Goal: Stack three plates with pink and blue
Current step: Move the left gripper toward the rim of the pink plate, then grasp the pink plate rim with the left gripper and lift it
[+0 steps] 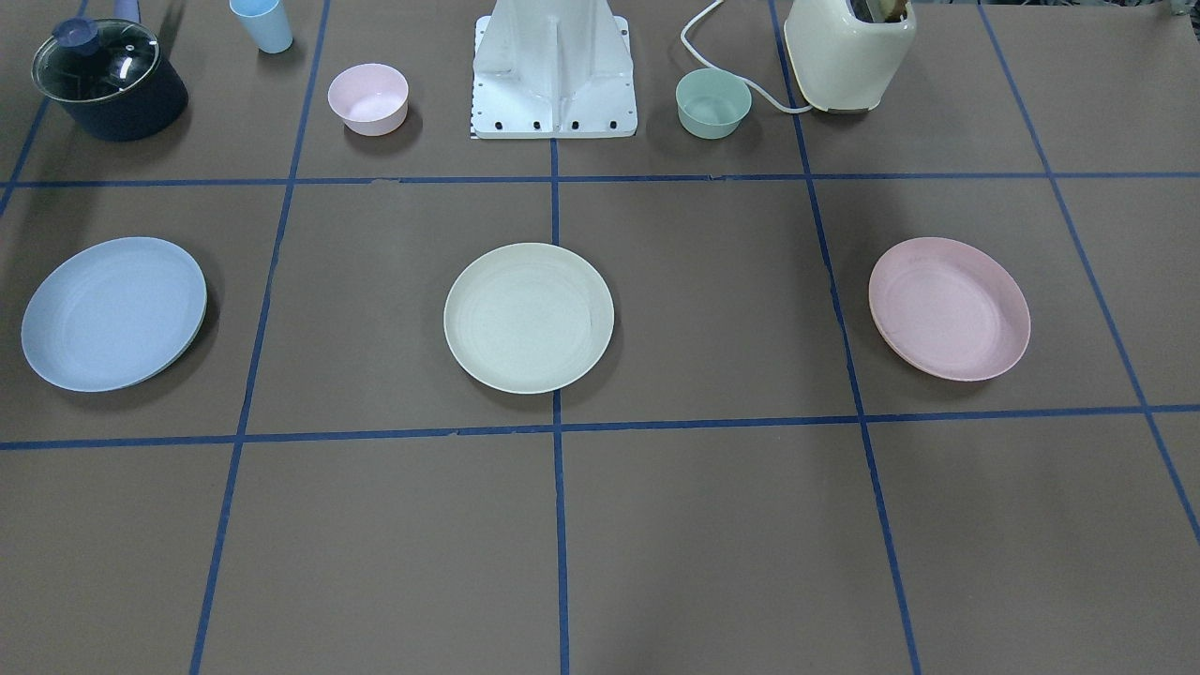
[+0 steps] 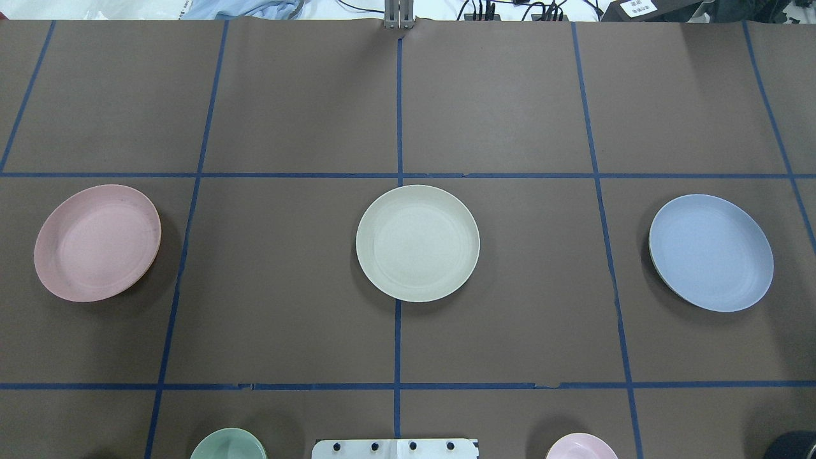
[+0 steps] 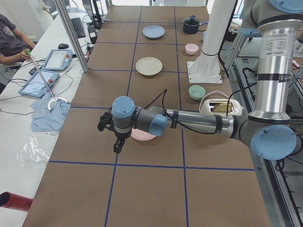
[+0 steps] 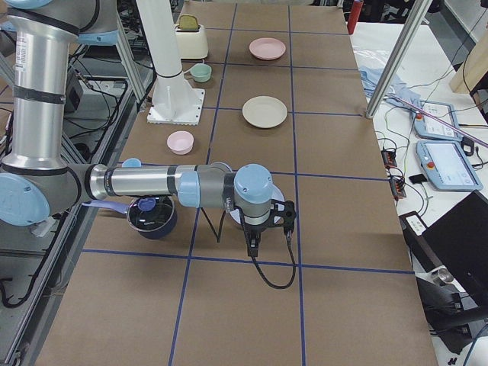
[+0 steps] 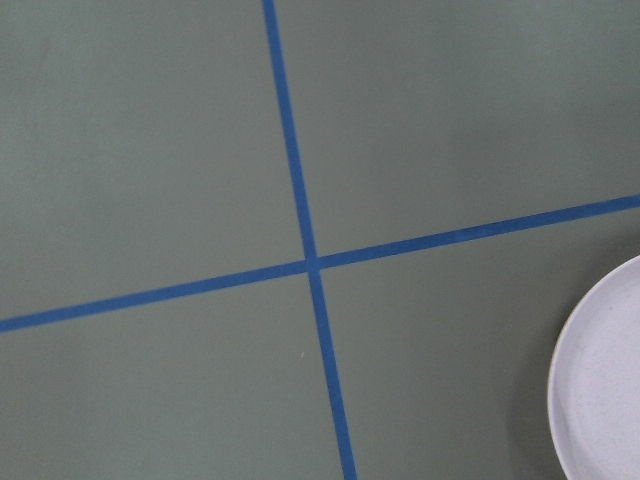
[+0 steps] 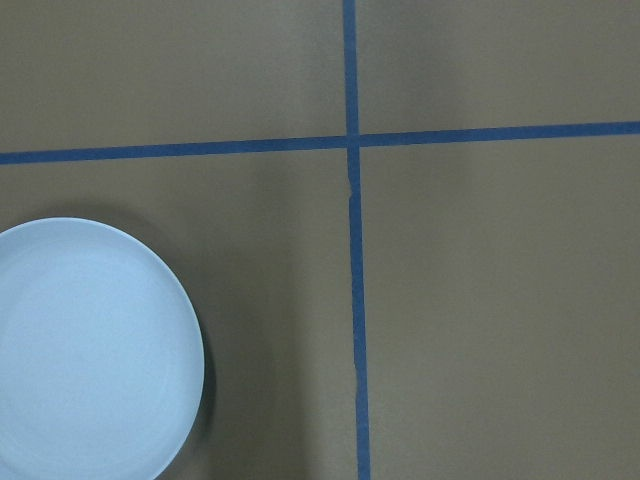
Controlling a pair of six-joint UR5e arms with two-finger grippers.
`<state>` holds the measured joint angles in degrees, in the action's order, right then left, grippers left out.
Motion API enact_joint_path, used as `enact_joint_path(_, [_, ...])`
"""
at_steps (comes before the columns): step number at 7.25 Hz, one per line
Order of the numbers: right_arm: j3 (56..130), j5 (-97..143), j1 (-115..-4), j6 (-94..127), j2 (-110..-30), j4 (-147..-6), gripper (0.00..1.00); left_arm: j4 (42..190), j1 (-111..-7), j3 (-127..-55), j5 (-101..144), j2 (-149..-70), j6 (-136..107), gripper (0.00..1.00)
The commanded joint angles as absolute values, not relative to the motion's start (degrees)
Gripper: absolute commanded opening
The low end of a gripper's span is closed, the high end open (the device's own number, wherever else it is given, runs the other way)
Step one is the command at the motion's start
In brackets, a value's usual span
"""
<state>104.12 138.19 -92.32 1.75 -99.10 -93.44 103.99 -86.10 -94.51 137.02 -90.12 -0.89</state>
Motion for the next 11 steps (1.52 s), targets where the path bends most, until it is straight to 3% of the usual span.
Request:
enact_joint_path(1, [102.8, 139.3, -91.3, 1.1, -98.5, -93.3, 1.00, 111.8, -80.8, -91.1, 139.7, -89.7, -11.2, 1.00])
enact_joint_path(4, [102.7, 139.0, -90.9, 1.8, -98.5, -91.2, 1.00, 131.2, -72.0, -88.4, 139.1, -84.7, -34.7, 1.00])
enact_joint_path(7, [102.1, 138.1, -90.4, 1.5, -99.0, -84.8, 1.00, 138.7, -62.3, -85.7, 132.2, -84.9, -47.7, 0.94])
enact_joint_path(10, [101.9, 138.3, -89.7, 1.7, -99.0, -84.6, 1.00, 138.3, -59.2, -85.0, 131.8, -85.5, -47.7, 0.74])
enact_joint_path(11, [101.9, 138.7, -89.7, 1.8, -98.9, -84.6, 1.00, 138.3, -59.2, -84.9, 131.8, -85.5, -47.7, 0.55])
